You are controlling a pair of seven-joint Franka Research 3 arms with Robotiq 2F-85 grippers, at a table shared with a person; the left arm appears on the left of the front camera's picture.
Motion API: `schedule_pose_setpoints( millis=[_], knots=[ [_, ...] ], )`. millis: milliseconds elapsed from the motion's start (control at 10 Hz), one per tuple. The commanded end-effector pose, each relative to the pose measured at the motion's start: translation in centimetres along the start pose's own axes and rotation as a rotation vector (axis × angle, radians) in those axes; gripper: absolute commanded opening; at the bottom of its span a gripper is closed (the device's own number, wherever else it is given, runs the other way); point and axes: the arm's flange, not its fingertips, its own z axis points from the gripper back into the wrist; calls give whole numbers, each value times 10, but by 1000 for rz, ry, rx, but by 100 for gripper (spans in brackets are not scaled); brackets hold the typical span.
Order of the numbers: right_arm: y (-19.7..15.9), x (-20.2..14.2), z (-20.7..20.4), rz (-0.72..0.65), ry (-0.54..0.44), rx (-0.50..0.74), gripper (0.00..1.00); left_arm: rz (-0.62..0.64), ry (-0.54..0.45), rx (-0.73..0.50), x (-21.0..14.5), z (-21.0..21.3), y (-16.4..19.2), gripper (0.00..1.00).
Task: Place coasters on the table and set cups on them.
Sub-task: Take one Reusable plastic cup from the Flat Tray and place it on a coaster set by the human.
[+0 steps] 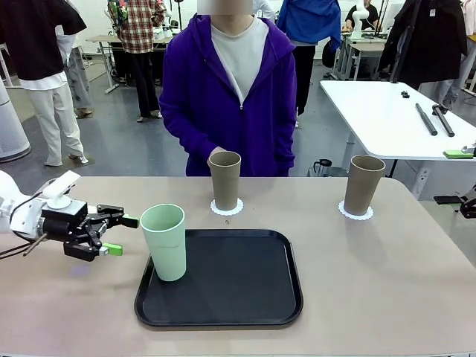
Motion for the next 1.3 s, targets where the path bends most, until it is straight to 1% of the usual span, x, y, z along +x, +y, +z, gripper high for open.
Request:
schedule_pose_setpoints(
  millis=[0, 200, 300, 400, 700, 1200],
  knots=[
    [1, 1, 1, 3, 6, 6, 100, -31, -39, -21, -5, -13, 6, 100],
    [1, 1, 1, 3, 6, 6, 100, -23, -38, -16, -3, -21, 13, 100],
    [1, 1, 1, 3, 6, 6, 100, 0, -59, -28, -2, -23, 16, 100],
    [1, 1, 1, 3, 6, 6, 100, -2, -59, -27, -3, -28, 16, 100],
    [1, 1, 1, 3, 6, 6, 100, 29, -45, -50, -7, -41, 27, 100],
    [1, 1, 1, 3, 6, 6, 100, 54, -32, -87, -12, -65, 29, 100]
  ],
)
